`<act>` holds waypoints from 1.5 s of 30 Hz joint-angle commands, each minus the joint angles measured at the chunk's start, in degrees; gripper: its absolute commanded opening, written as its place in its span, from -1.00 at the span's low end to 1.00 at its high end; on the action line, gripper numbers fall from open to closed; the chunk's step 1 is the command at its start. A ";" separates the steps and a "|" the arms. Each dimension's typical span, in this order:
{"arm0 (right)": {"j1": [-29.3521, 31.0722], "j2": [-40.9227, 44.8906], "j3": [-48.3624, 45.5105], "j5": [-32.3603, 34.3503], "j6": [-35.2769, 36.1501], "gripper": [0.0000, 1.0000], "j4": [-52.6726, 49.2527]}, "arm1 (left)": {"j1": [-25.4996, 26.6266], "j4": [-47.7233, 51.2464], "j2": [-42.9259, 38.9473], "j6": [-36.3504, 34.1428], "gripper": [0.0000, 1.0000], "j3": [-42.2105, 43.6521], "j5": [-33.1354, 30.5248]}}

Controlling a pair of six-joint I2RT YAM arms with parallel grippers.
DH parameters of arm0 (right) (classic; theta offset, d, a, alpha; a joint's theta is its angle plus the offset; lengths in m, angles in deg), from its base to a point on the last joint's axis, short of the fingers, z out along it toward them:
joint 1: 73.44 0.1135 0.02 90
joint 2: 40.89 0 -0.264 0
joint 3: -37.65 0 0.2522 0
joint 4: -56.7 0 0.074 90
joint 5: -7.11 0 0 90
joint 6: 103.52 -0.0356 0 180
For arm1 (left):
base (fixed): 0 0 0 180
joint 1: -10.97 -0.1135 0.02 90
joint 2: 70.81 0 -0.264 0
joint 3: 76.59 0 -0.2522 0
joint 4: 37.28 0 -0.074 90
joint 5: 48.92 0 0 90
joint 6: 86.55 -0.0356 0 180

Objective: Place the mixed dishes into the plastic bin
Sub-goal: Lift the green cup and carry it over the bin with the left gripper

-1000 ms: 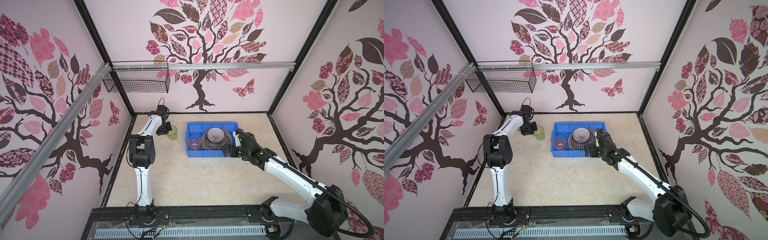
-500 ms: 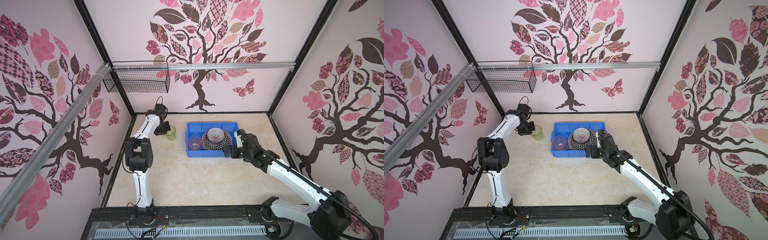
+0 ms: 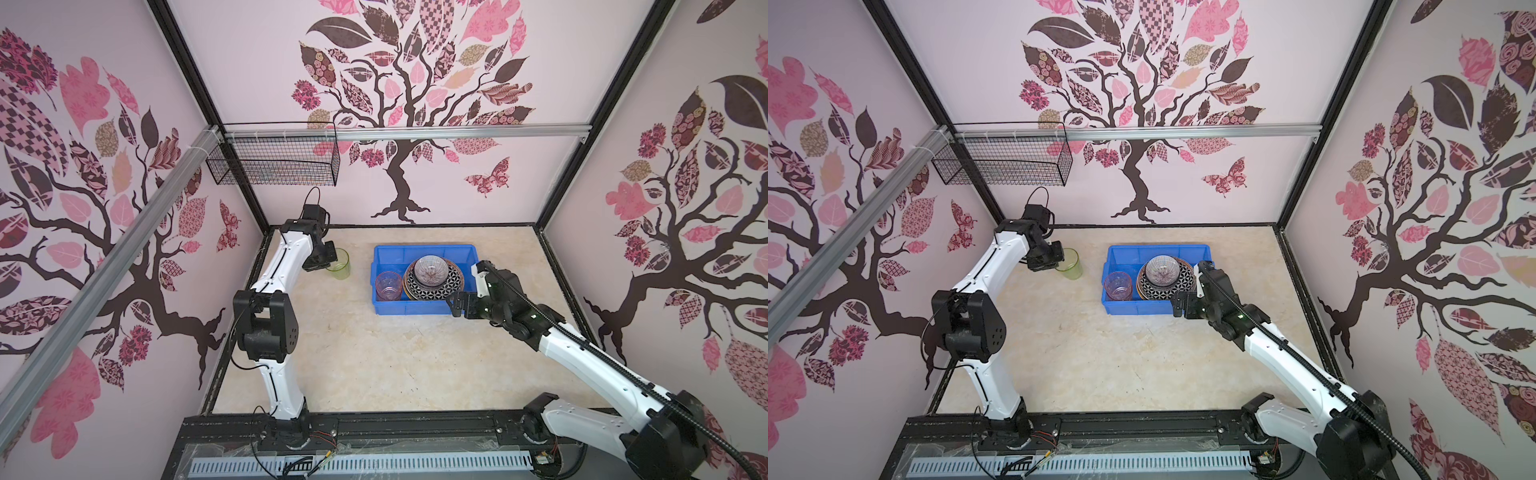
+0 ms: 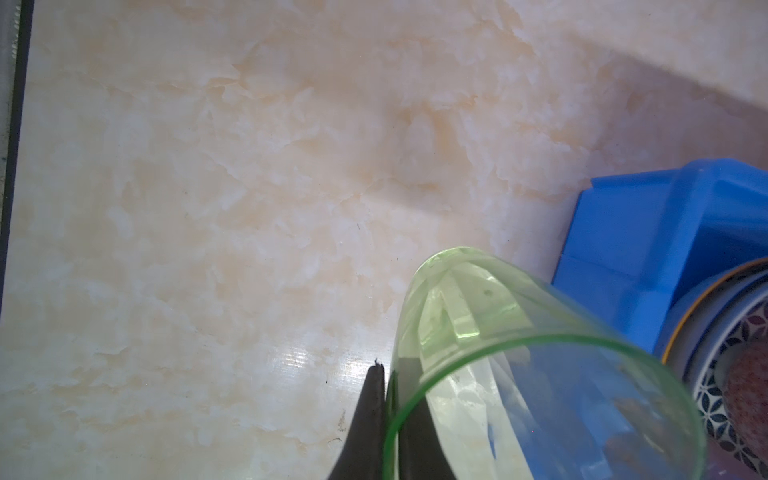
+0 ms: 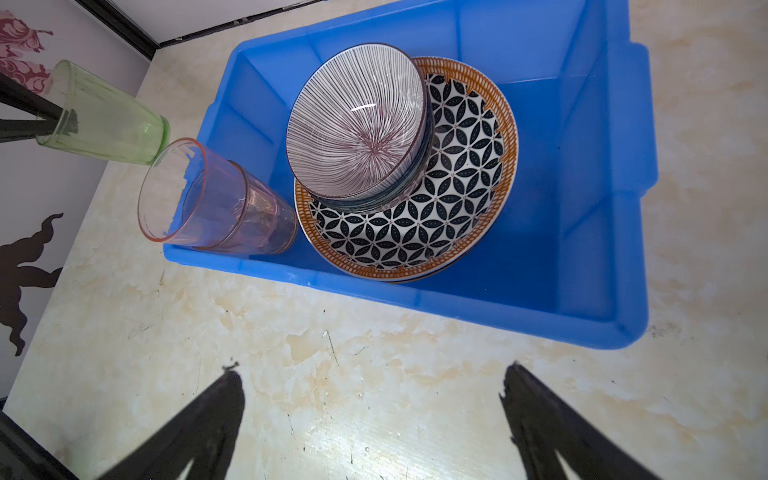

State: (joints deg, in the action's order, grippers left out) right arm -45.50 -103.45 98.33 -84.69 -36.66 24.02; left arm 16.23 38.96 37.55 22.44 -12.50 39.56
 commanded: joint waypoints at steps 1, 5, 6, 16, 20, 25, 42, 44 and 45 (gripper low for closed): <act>0.01 1.79 -0.50 -0.67 -0.59 0.99 -0.61 | 1.31 0.19 -3.50 -1.18 -1.00 1.95 0.41; 0.03 1.70 0.05 -0.79 -0.95 0.99 -1.06 | 1.59 1.24 -5.22 -1.48 -1.00 2.45 -0.14; 0.01 1.58 0.43 -0.86 -0.95 0.99 -1.44 | 1.64 1.33 -5.71 -1.49 -1.00 2.63 -0.13; 0.01 2.78 1.61 -0.05 -1.37 0.99 -3.36 | 3.31 2.76 -10.18 -2.59 -1.00 4.47 -1.88; 0.02 3.24 1.25 0.08 -1.73 0.99 -3.41 | 3.84 3.00 -12.38 -3.06 -1.00 5.53 -2.55; 0.01 3.15 1.60 0.00 -1.91 0.99 -3.93 | 4.36 3.09 -14.38 -3.16 -1.00 6.17 -2.68; 0.01 2.64 2.12 -0.04 -2.43 0.99 -4.27 | 6.52 4.85 -16.92 -3.34 -1.00 4.62 -1.26; 0.01 2.45 2.30 -0.17 -2.33 0.99 -4.37 | 6.53 5.01 -17.29 -3.51 -1.00 4.59 -0.90; 0.01 2.45 2.30 -0.05 -2.35 0.99 -4.30 | 6.54 5.15 -17.51 -3.59 -1.00 4.58 -0.79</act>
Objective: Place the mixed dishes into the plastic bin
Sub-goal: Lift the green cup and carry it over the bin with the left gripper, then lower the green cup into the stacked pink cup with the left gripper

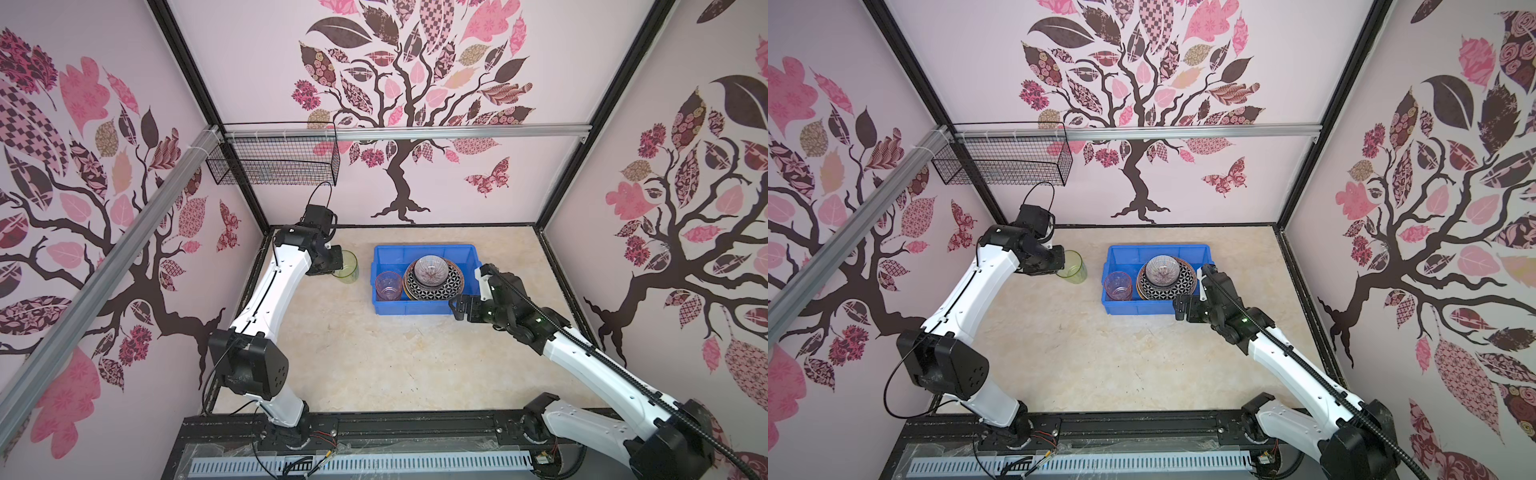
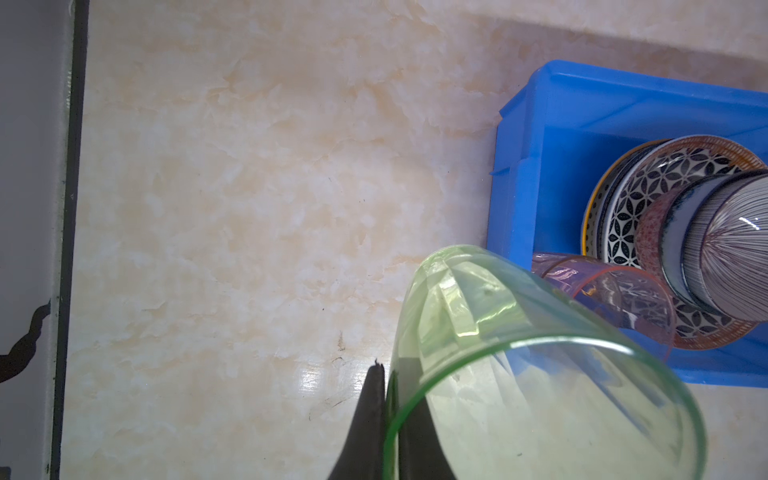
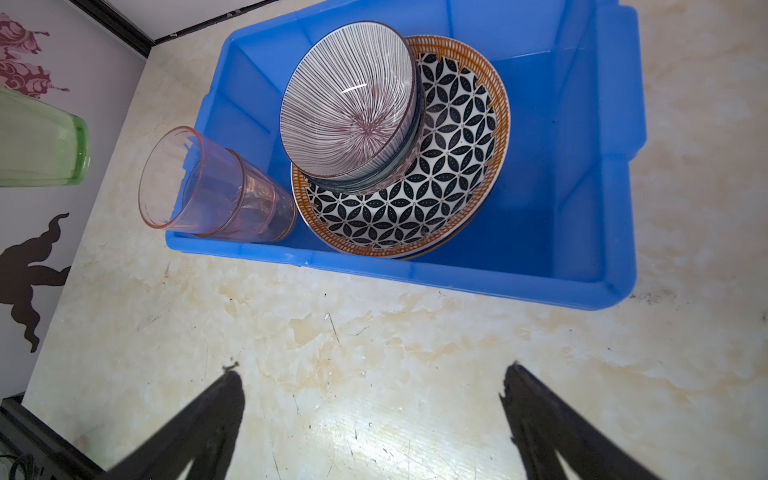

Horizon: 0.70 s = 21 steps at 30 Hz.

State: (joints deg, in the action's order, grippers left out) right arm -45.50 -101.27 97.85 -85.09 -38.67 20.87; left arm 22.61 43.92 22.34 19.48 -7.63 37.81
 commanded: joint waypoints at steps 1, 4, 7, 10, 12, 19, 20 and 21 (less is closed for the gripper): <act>0.01 0.22 2.79 0.35 -0.36 0.99 -1.07 | 0.22 0.23 -2.28 -0.78 -1.00 -0.37 1.22; 0.01 0.09 2.84 0.39 -0.43 0.99 -0.88 | 0.39 0.37 -2.20 -1.32 -1.00 -0.71 3.04; 0.01 -0.31 2.96 0.51 -0.43 0.99 -0.79 | 0.96 0.39 -2.11 -1.79 -1.00 -0.94 4.55; 0.01 -0.61 2.96 0.43 -0.52 0.99 -0.62 | 2.02 0.40 -2.07 -2.04 -1.00 -1.01 4.71; 0.01 -0.83 2.96 0.53 -0.55 0.99 -0.44 | 2.99 0.41 -1.87 -1.97 -1.00 -1.07 4.63; 0.01 -1.23 3.75 0.74 -0.55 0.99 -0.35 | 7.22 0.89 -0.49 -2.08 -1.00 -2.45 3.46; 0.01 -1.23 3.83 0.73 -0.56 0.99 -0.39 | 7.59 0.95 -0.34 -2.06 -1.00 -2.74 3.36; 0.01 -1.23 3.84 0.71 -0.61 0.99 -0.43 | 7.94 0.99 -0.18 -1.98 -1.00 -2.92 3.37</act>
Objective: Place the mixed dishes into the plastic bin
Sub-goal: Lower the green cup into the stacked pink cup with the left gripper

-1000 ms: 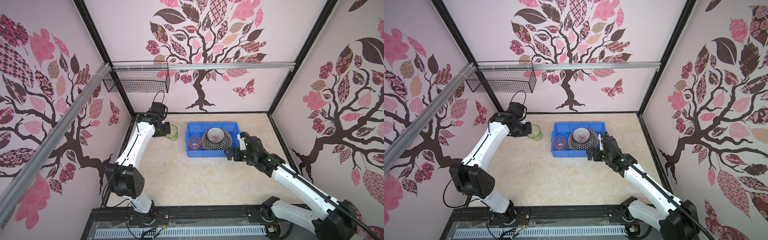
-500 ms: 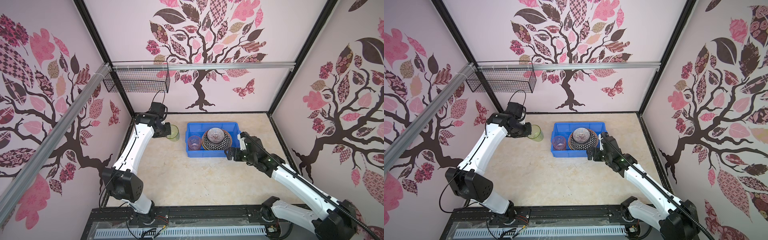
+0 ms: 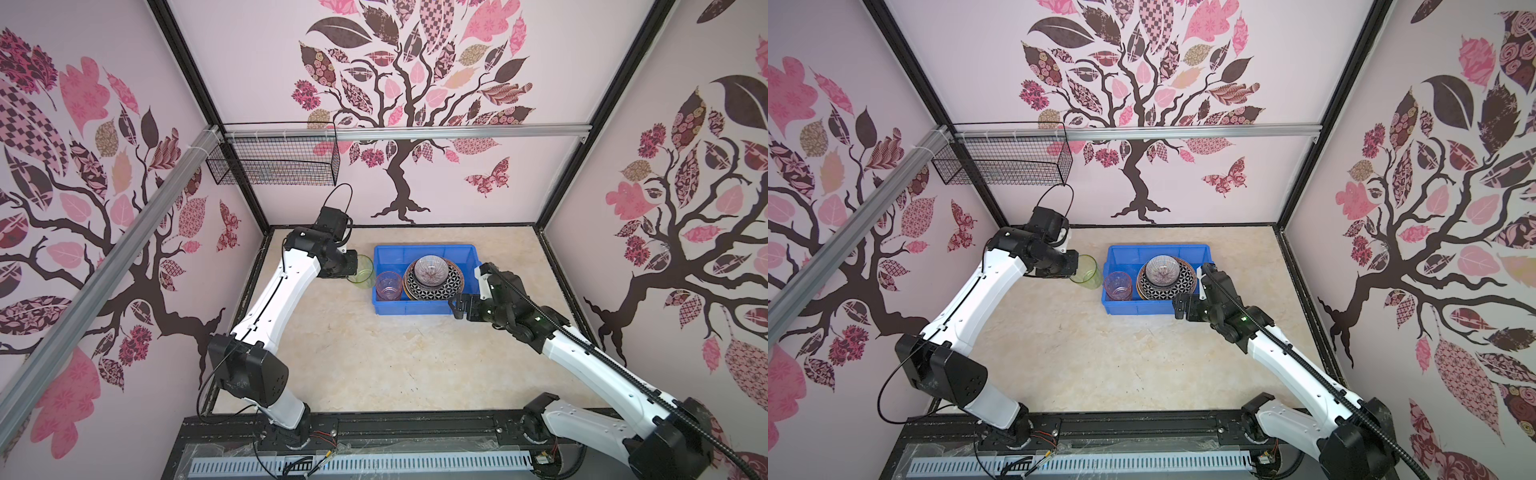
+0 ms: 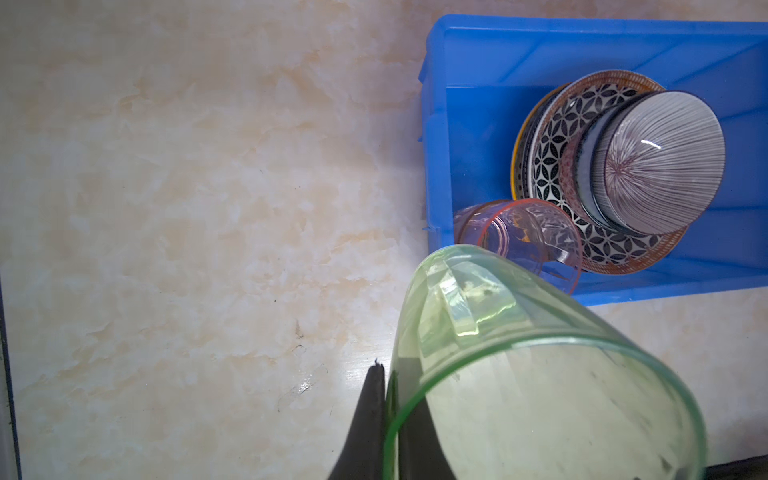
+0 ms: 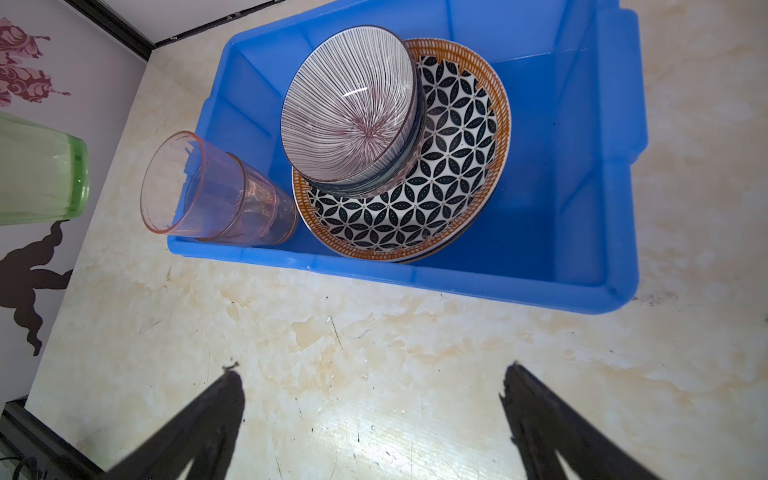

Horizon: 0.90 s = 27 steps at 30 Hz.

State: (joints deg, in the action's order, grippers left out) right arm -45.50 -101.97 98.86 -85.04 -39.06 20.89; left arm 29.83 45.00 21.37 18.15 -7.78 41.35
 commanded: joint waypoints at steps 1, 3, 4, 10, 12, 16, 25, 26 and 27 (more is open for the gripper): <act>0.02 -0.53 2.75 0.69 -0.19 0.99 -0.46 | 1.07 -0.06 0.88 -0.64 -1.00 -2.98 -0.19; 0.01 -0.44 2.49 1.00 -0.12 0.99 -0.29 | 1.81 0.27 1.28 -0.64 -1.00 -3.66 -0.25; 0.01 -0.53 2.50 1.07 -0.12 0.99 -0.26 | 2.12 0.40 1.43 -0.64 -1.00 -4.01 -0.27; 0.05 -0.08 2.99 3.24 0.64 0.99 -1.03 | 5.67 1.79 4.06 -1.47 -1.00 -7.15 -1.67; 0.01 0.50 3.17 4.53 1.23 0.99 -1.31 | 6.83 2.40 5.20 -1.76 -1.00 -8.57 -2.64; 0.01 1.69 3.49 6.92 2.10 0.99 -2.15 | 7.60 2.64 6.41 -2.03 -1.00 -10.03 -2.33; 0.01 2.41 3.71 9.68 3.30 0.99 -2.38 | 7.95 3.14 8.83 -2.76 -1.00 -12.48 -1.37; 0.01 2.29 3.71 9.86 3.46 0.99 -2.32 | 8.04 3.12 9.13 -2.90 -1.00 -12.69 -1.33; 0.00 2.20 3.71 10.09 3.56 0.99 -2.30 | 8.13 3.19 9.52 -2.96 -1.00 -12.93 -1.32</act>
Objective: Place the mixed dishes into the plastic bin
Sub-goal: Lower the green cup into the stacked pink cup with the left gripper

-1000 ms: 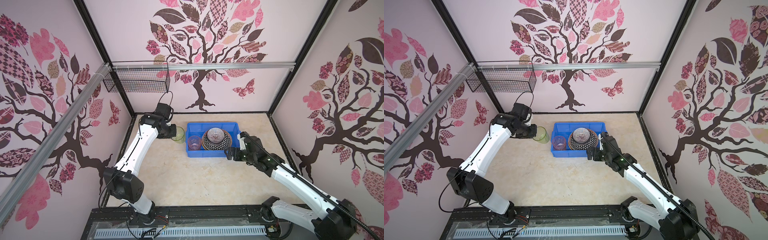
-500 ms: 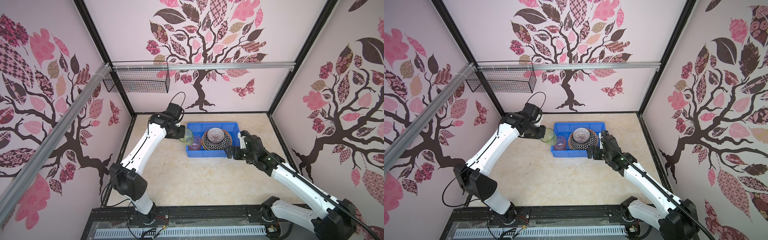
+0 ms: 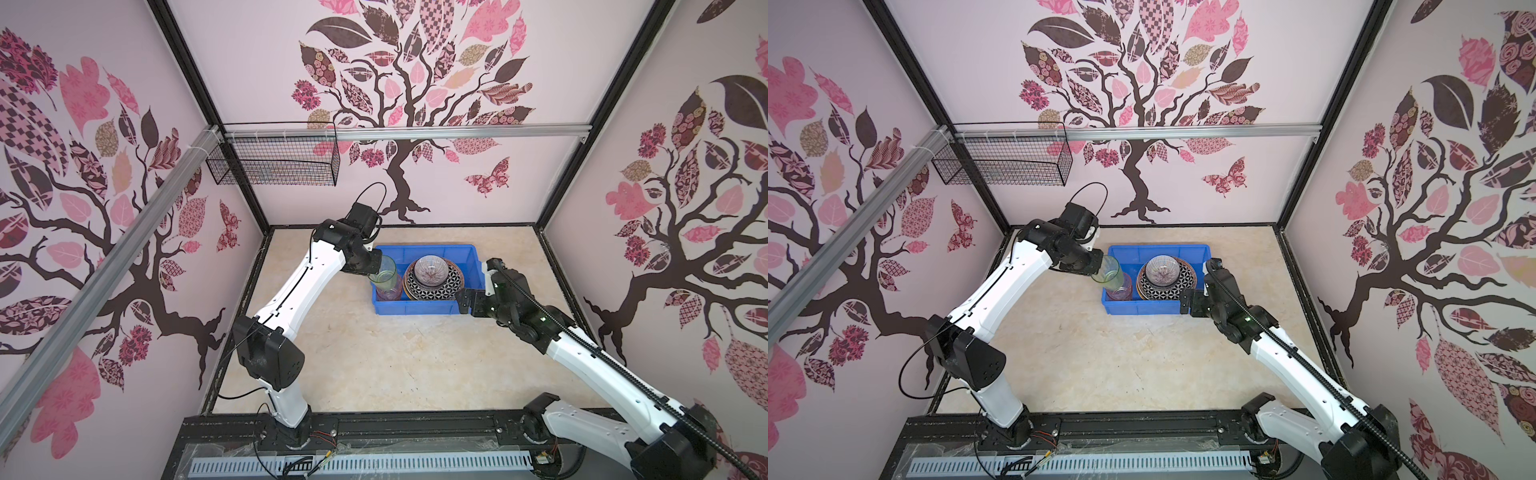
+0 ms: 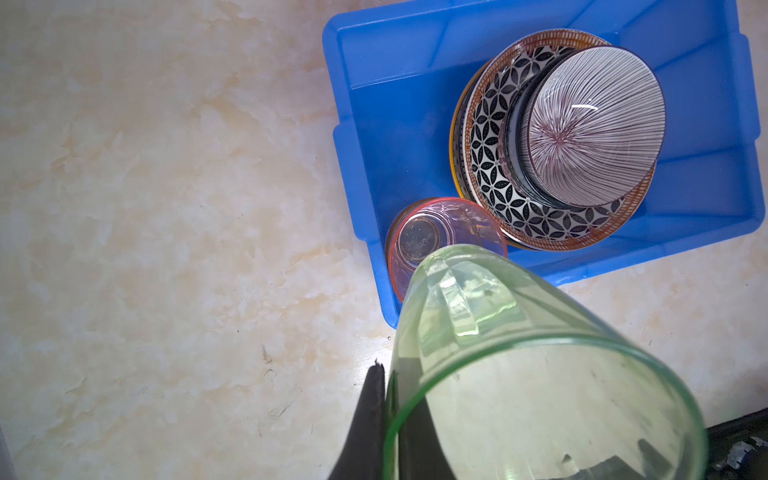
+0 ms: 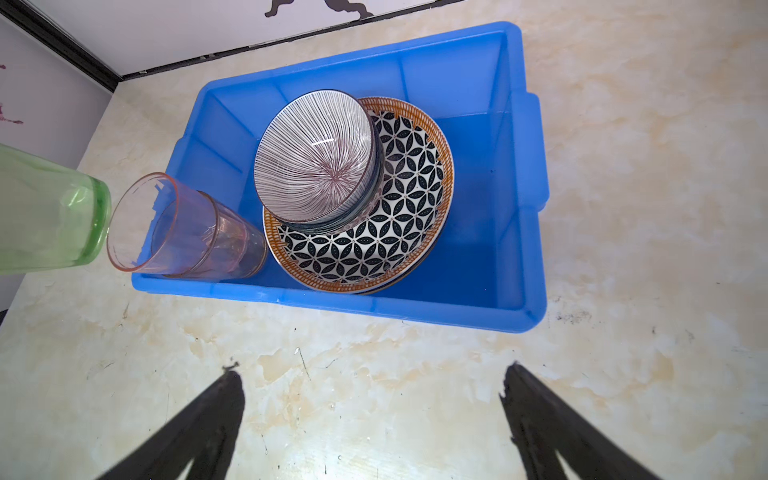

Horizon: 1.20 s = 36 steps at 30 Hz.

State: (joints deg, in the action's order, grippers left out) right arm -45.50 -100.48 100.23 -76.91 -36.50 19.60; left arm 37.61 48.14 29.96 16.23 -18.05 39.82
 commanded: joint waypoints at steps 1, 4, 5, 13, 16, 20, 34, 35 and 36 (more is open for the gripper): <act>0.02 0.64 2.46 2.08 1.37 0.99 -0.88 | 0.48 0.13 1.21 -1.17 -1.00 -2.82 0.29; -0.04 0.50 2.34 4.16 3.36 0.99 -0.49 | 0.61 0.15 2.29 -1.43 -1.00 -3.12 0.38; 0.00 0.44 2.44 5.26 4.16 0.99 -0.49 | 0.61 0.30 2.70 -1.37 -1.00 -3.13 0.38; -0.08 0.62 1.52 7.69 7.24 0.99 0.69 | 0.96 0.40 4.29 -1.39 -1.00 -5.49 0.12; -0.08 0.03 0.89 7.57 7.16 0.99 1.51 | 0.96 0.67 5.11 -1.48 -1.00 -5.85 0.03; -0.08 -0.72 0.49 7.42 7.08 0.99 2.14 | 1.05 1.15 6.26 -1.68 -1.00 -5.96 -1.03; -0.08 -0.88 0.05 7.10 7.34 0.99 2.59 | 1.05 1.14 9.25 -1.69 -1.00 -5.33 -2.41; -0.07 -0.88 0.05 6.99 7.27 0.99 2.59 | 1.05 0.96 9.51 -1.70 -1.00 -5.12 -2.41; -0.06 -0.88 0.01 6.94 7.25 0.99 2.51 | 1.05 0.73 9.66 -1.60 -1.00 -4.94 -2.50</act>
State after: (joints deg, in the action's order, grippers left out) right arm -45.50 -100.76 100.23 -70.51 -29.75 21.74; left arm 38.39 49.37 39.08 15.16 -21.79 37.63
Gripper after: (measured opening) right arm 0.995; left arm 0.064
